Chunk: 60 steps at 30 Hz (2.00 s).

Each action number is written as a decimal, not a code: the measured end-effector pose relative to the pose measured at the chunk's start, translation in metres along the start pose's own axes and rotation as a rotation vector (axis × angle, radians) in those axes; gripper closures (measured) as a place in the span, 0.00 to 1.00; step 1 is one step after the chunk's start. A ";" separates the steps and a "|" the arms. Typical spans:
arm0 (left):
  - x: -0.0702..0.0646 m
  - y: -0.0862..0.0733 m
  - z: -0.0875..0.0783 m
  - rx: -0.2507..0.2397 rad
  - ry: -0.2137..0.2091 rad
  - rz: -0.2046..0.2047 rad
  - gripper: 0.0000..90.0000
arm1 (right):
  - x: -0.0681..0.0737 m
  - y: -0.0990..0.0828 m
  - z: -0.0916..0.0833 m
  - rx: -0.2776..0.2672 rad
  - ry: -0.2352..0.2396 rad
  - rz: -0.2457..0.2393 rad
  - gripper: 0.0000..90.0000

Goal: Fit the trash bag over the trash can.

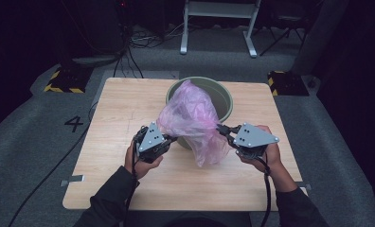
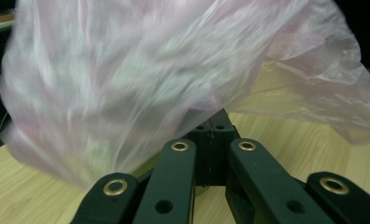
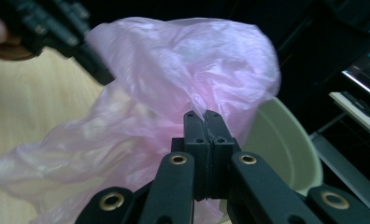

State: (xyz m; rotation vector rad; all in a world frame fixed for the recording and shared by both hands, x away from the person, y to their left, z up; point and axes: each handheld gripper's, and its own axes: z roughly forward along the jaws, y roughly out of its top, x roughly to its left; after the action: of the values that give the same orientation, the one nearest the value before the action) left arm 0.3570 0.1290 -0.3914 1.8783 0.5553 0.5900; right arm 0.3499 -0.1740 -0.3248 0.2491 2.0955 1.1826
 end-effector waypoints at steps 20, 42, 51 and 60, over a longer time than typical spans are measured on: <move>0.038 -0.036 -0.003 0.131 0.070 -0.057 1.00 | -0.070 -0.027 0.037 0.110 -0.158 0.268 1.00; 0.012 0.029 -0.040 -0.025 0.008 -0.019 0.21 | -0.070 -0.025 0.038 0.099 -0.124 0.273 0.99; 0.041 0.031 -0.010 0.037 0.102 0.006 0.69 | -0.073 -0.027 0.038 0.099 -0.127 0.280 0.99; 0.064 0.035 0.000 0.032 0.167 0.003 1.00 | -0.081 -0.040 0.044 0.145 -0.157 0.302 1.00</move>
State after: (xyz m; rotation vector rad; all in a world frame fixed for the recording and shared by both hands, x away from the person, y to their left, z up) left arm 0.4099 0.1568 -0.3499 1.8702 0.6742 0.7487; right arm 0.4450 -0.2055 -0.3332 0.7242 2.0545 1.1386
